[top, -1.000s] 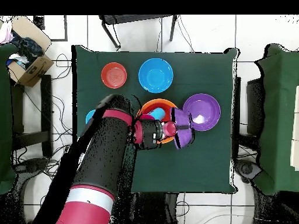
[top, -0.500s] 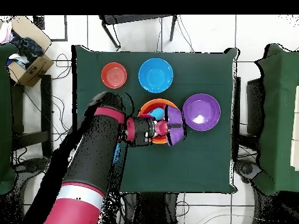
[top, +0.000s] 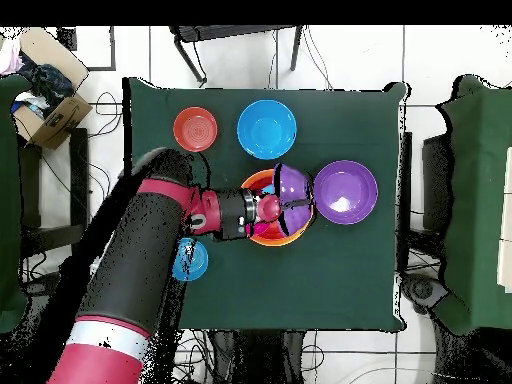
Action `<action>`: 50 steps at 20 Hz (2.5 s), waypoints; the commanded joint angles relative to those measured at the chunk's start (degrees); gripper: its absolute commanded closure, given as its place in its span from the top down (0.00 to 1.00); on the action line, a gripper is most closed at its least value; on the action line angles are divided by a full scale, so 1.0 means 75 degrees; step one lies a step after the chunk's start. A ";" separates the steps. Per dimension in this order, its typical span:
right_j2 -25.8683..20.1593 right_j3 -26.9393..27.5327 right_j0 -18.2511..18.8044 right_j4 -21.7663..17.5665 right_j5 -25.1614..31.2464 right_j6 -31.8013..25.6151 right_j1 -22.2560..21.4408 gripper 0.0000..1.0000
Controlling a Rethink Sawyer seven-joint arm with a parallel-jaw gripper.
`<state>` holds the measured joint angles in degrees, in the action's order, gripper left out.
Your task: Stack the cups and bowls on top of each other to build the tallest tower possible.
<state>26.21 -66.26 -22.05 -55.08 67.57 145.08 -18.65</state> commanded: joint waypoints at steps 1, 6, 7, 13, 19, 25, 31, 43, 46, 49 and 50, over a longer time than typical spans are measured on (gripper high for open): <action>-0.0149 0.0947 -0.0164 0.0889 0.0900 0.2400 0.0094 1.00; 0.0432 0.0985 -0.0439 0.0780 0.1399 0.2090 0.0281 1.00; 0.0548 0.0943 -0.0494 0.0663 0.1381 0.2192 0.0413 1.00; 0.1310 0.0556 -0.0730 0.0249 0.1726 0.2268 0.0993 1.00; 0.1626 0.0133 -0.0563 0.0189 0.0664 0.2509 0.0882 1.00; 0.1627 -0.0099 -0.0389 0.0138 -0.0323 0.2886 0.1158 1.00; 0.1654 -0.0178 -0.0310 0.0145 -0.0778 0.3244 0.1791 1.00; 0.1674 0.0053 -0.0341 0.0428 -0.1405 0.3482 0.2691 1.00; 0.1687 0.0106 -0.0362 0.0492 -0.1451 0.3683 0.2856 1.00; 0.1737 -0.0017 -0.0438 0.0670 -0.1324 0.3575 0.2784 1.00; 0.1741 -0.0013 -0.0448 0.0710 -0.1306 0.3569 0.2797 1.00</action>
<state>43.42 -64.29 -25.30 -50.88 61.54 158.99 0.35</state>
